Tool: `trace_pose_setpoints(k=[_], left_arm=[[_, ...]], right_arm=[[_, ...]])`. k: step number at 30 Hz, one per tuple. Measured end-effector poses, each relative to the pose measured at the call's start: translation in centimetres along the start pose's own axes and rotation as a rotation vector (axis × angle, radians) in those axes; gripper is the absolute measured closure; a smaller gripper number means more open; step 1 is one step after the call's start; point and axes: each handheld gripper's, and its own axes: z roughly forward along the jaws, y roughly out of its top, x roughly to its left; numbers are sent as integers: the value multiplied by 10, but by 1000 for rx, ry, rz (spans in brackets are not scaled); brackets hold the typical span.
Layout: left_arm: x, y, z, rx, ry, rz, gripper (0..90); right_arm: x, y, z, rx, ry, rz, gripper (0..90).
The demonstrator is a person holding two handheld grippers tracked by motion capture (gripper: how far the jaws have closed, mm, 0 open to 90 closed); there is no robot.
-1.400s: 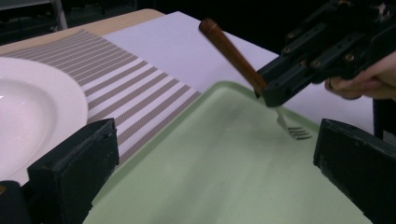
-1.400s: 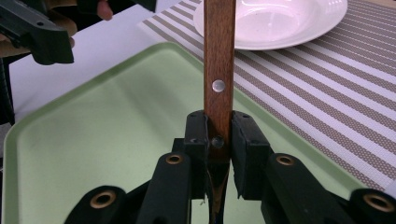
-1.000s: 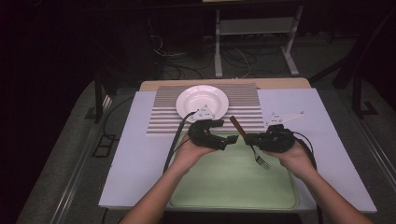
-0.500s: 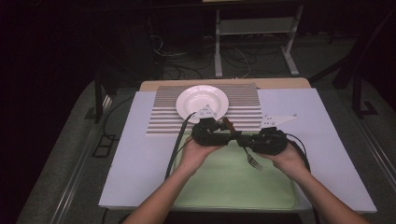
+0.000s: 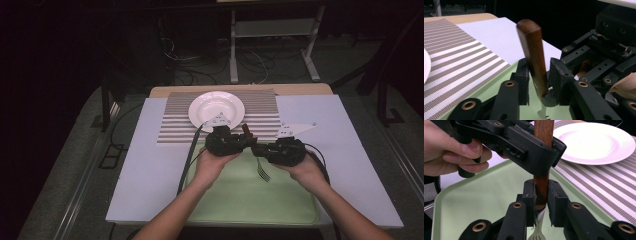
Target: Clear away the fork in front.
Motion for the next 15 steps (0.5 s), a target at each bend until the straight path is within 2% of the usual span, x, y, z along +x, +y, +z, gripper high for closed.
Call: trace_pose_setpoints(k=[5, 10, 12, 15], left_arm=[[0, 1, -2, -13, -23, -14, 756], [-2, 2, -3, -11, -31, 2, 768], [-2, 3, -4, -10, -35, 6, 775], [-1, 5, -9, -16, -31, 13, 782]], right_arm=[[2, 2, -1, -12, 6, -7, 771], [3, 2, 0, -13, 14, -7, 766], [2, 2, -1, -17, 23, -5, 733], [1, 1, -2, -24, 19, -8, 574]])
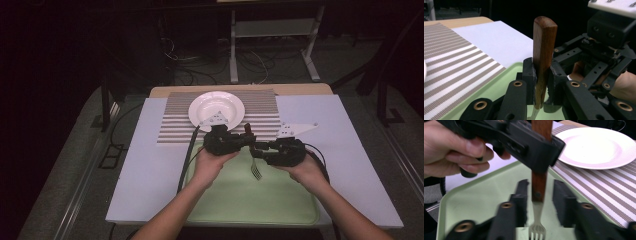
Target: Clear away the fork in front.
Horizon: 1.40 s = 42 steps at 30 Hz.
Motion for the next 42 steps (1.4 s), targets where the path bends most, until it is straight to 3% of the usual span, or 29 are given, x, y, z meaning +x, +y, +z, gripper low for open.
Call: trace_pose_setpoints(k=[1, 6, 7, 9, 16, 17, 22, 27, 37, 42], left_arm=[[1, 2, -4, -5, -2, 3, 787], [6, 4, -15, -1, -5, 20, 800], [8, 5, -21, -1, -3, 25, 803], [9, 5, -24, 0, -5, 29, 803], [14, 6, -53, 13, -7, 55, 803], [14, 5, -58, 15, -8, 54, 802], [15, 2, -77, 39, 4, 54, 802], [16, -1, -97, 46, 21, 45, 802], [12, -4, -125, 87, 50, 22, 802], [8, -12, -139, 120, 65, 6, 802]], right_arm=[[-3, -1, -1, -5, 1, 1, 500], [-10, -6, -7, -31, 2, 15, 392], [-14, -10, -11, -46, -14, 29, 328], [-17, -14, -15, -47, -35, 47, 286], [-26, -29, -29, -48, -106, 46, 136], [-27, -39, -35, -53, -133, 32, 136], [-30, -54, -45, -37, -155, 41, 113], [-32, -78, -59, -17, -176, 77, 48], [-33, -107, -73, 28, -226, 103, 46], [-34, -108, -73, 26, -233, 107, 49]])
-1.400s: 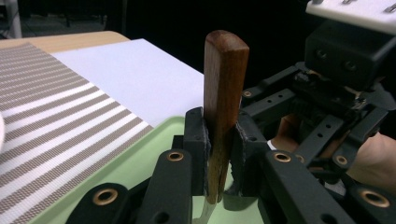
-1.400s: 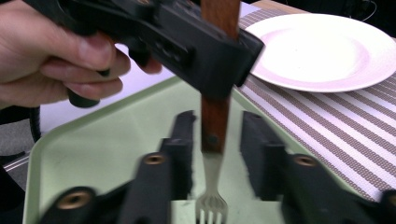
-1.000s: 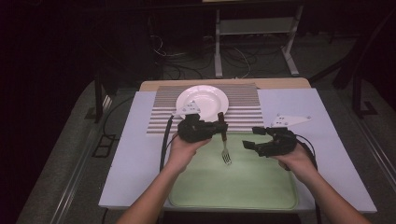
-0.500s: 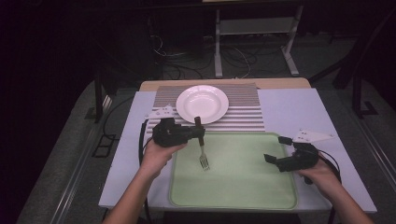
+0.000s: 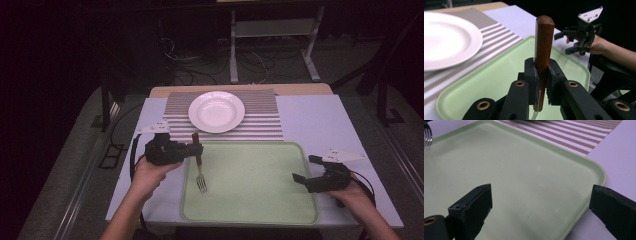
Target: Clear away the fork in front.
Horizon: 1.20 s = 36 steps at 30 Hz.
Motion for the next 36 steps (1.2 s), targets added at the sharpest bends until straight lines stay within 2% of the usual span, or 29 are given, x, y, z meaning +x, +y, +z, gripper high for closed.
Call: trace_pose_setpoints(k=[3, 6, 17, 25, 36], left_arm=[[1, -9, -4, 17, 11, -27, 801], [4, -13, -2, 28, 19, -32, 801], [26, -14, 23, 9, 45, -56, 780], [45, -23, 41, 8, 84, -105, 751], [54, -43, 48, 29, 93, -189, 725]], right_arm=[[1, 0, 1, 4, 3, -5, 50], [0, 0, 1, 2, 2, -3, 51], [-1, 1, 0, -7, 2, 2, 59], [-1, 1, 0, -6, -1, -9, 64], [1, 1, 1, -1, 0, -28, 65]])
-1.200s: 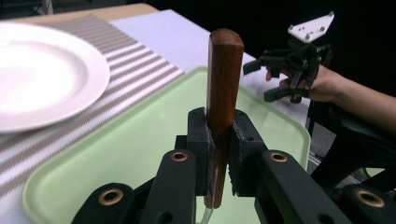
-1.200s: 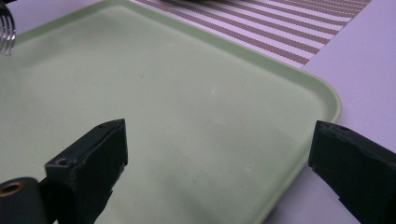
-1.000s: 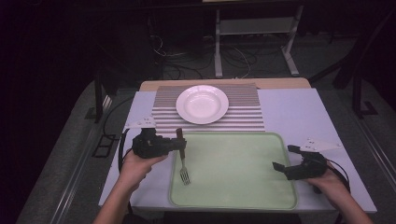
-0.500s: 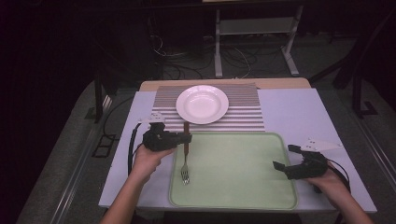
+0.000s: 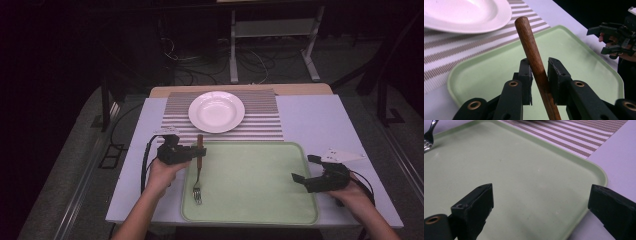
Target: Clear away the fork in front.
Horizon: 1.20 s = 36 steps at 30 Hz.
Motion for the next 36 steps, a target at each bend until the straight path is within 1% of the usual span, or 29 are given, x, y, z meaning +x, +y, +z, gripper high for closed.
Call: trace_pose_setpoints(k=[2, 4, 5, 6, 9, 11, 15, 17, 20, 21, 22, 23, 25, 26, 28, 29, 30, 33, 36], left_arm=[[2, -3, 2, 6, 6, -16, 720], [4, -5, 4, 30, 18, -22, 713], [6, -9, 7, 44, 27, -41, 707], [6, -9, 7, 44, 27, -41, 707], [10, -12, 11, 65, 38, -71, 704], [12, -14, 13, 80, 50, -83, 704], [15, -17, 16, 104, 78, -90, 689], [17, -18, 16, 113, 101, -87, 655], [18, -18, 15, 107, 115, -82, 651], [17, -17, 15, 104, 117, -79, 668], [17, -17, 15, 95, 113, -74, 703], [14, -16, 16, 92, 102, -61, 763], [12, -15, 17, 94, 95, -53, 824], [10, -14, 19, 98, 89, -40, 824], [5, -12, 23, 103, 75, -8, 860], [1, -11, 26, 109, 69, 14, 879], [-1, -10, 28, 116, 68, 28, 894], [-8, -11, 38, 162, 69, 75, 895], [-10, -15, 47, 231, 101, 121, 894]], right_arm=[[0, 0, 0, 1, 1, -2, 65], [1, 0, 1, 4, 3, -3, 65], [1, 0, 1, 6, 3, -7, 65], [1, 0, 1, 6, 3, -7, 65], [1, 0, 1, 6, 3, -8, 65], [1, 0, 1, 5, 3, -8, 65], [1, 0, 1, 4, 5, -7, 65], [1, 1, 1, 2, 7, -8, 65], [1, 1, 1, 1, 8, -9, 65], [1, 1, 1, 1, 9, -9, 65], [1, 1, 1, 0, 9, -9, 65], [1, 1, 1, -2, 8, -7, 65], [0, 1, 0, -7, 9, -5, 65], [0, 1, 0, -7, 9, -5, 65], [0, 1, 0, -10, 9, -4, 65], [0, 0, 0, -10, 9, -6, 65], [0, 0, -1, -8, 9, -7, 65], [0, 0, -1, -7, 9, -6, 65], [0, 1, 0, -10, 10, -9, 65]])
